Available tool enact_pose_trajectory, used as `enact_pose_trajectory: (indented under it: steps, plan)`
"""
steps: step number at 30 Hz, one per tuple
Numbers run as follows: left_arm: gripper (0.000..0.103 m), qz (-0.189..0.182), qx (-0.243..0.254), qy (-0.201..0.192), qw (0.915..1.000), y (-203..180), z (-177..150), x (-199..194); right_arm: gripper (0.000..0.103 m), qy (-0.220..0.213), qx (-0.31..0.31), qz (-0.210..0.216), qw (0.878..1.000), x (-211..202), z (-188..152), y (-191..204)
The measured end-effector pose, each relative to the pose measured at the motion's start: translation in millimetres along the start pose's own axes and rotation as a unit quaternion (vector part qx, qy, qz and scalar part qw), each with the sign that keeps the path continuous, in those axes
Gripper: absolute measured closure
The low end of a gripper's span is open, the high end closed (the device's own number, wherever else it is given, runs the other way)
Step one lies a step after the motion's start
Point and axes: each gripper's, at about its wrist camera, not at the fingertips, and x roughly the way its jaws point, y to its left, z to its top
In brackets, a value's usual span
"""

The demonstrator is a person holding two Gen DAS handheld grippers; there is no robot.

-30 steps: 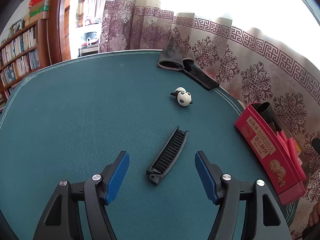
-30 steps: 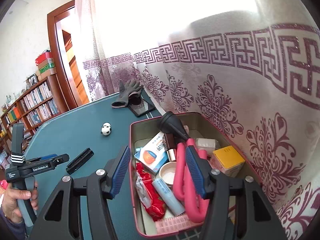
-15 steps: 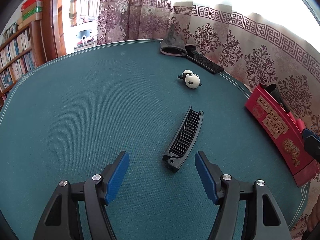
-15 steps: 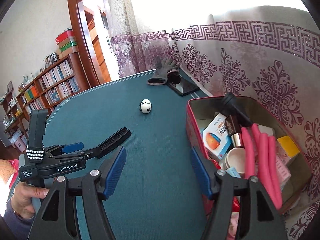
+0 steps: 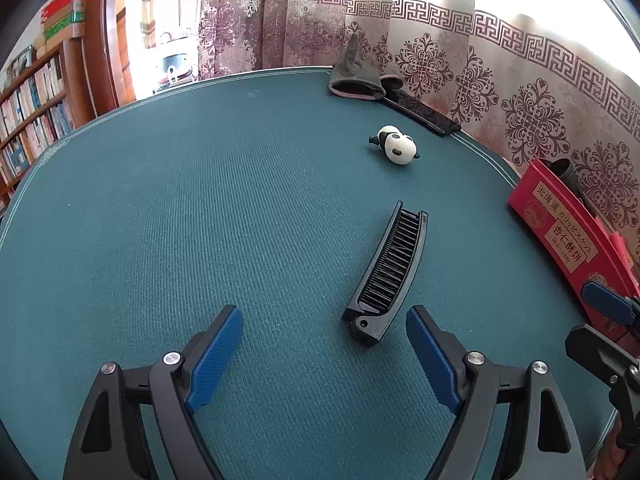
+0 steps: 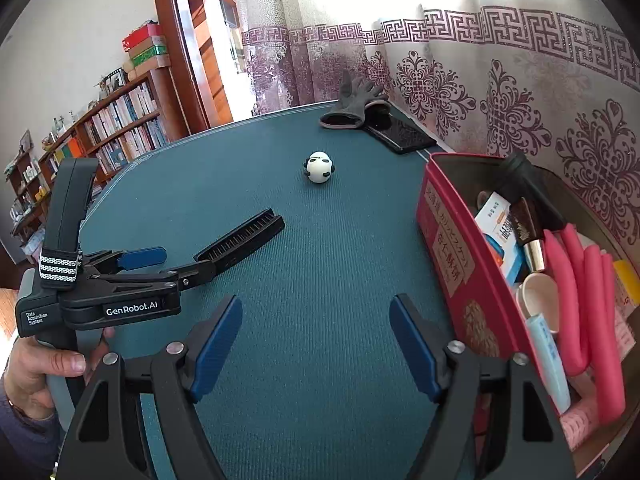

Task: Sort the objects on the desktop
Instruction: 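Withdraw both tools from the tin back over the table, then grasp the black comb with the left tool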

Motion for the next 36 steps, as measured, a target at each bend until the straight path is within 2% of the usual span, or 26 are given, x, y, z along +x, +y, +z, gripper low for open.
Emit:
enact_pose_trajectory:
  steps: [11, 16, 28, 29, 32, 36]
  plan:
    - [0.018, 0.005, 0.026, 0.005, 0.9996, -11, 3, 6, 0.024, 0.043, 0.018, 0.011, 0.999, 23, -16, -3]
    - [0.018, 0.008, 0.033, 0.008, 0.9994, -15, 7, 10, 0.023, 0.045, 0.025, 0.018, 0.999, 26, -18, -5]
    - [0.018, 0.018, 0.053, 0.017, 0.9983, -25, 8, 20, 0.018, 0.049, 0.001, 0.007, 0.999, 29, -20, 3]
    - [0.017, 0.018, 0.052, 0.017, 0.9983, -25, 8, 20, 0.017, 0.05, -0.001, 0.005, 0.999, 30, -20, 4]
    - [0.005, 0.017, 0.05, 0.02, 0.9984, -24, 9, 23, 0.016, 0.051, -0.007, 0.002, 0.999, 31, -20, 6]
    - [0.005, 0.015, 0.054, 0.022, 0.9982, -27, 11, 26, 0.015, 0.052, -0.011, 0.0, 0.999, 31, -20, 7]
